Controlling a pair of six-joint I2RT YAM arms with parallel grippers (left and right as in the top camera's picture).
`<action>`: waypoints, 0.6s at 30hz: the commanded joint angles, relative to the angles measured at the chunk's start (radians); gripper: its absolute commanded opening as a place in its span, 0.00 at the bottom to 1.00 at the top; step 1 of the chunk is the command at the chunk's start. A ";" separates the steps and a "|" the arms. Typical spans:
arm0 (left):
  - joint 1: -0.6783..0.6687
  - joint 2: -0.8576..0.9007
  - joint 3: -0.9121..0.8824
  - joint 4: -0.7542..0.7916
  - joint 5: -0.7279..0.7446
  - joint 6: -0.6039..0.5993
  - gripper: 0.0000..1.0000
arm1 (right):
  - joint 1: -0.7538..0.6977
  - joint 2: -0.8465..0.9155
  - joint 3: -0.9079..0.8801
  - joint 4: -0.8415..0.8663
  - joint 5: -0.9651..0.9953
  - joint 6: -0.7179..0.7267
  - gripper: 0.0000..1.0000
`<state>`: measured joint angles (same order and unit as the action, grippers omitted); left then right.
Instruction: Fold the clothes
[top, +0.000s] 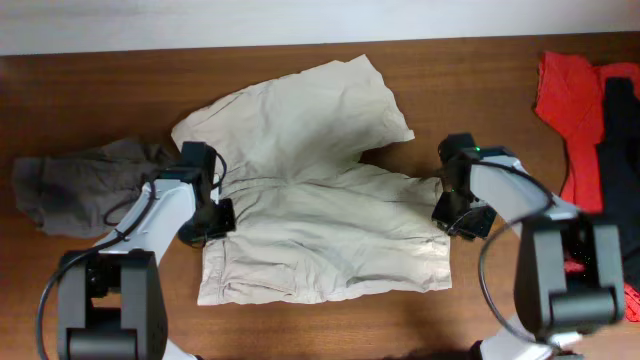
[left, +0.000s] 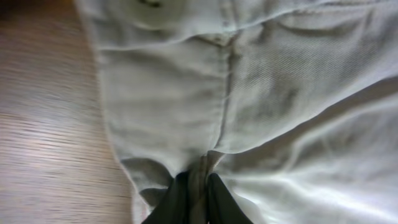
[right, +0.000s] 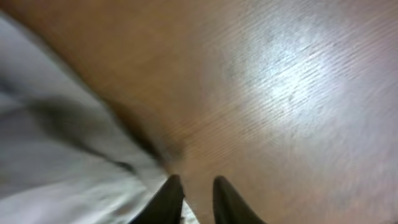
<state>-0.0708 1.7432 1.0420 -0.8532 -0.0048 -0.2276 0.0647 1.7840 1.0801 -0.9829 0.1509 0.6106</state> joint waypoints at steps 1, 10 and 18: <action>0.008 0.007 0.051 -0.007 -0.056 -0.002 0.18 | 0.039 -0.174 0.006 0.080 0.036 -0.035 0.31; 0.004 0.007 0.177 -0.039 -0.003 -0.002 0.29 | 0.059 -0.324 0.007 0.536 -0.278 -0.319 0.65; -0.039 0.009 0.221 0.260 0.013 0.029 0.11 | 0.058 -0.030 0.012 0.893 -0.440 -0.288 0.40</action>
<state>-0.0845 1.7443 1.2430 -0.6930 -0.0147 -0.2264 0.1207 1.6287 1.0885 -0.1703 -0.1772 0.3134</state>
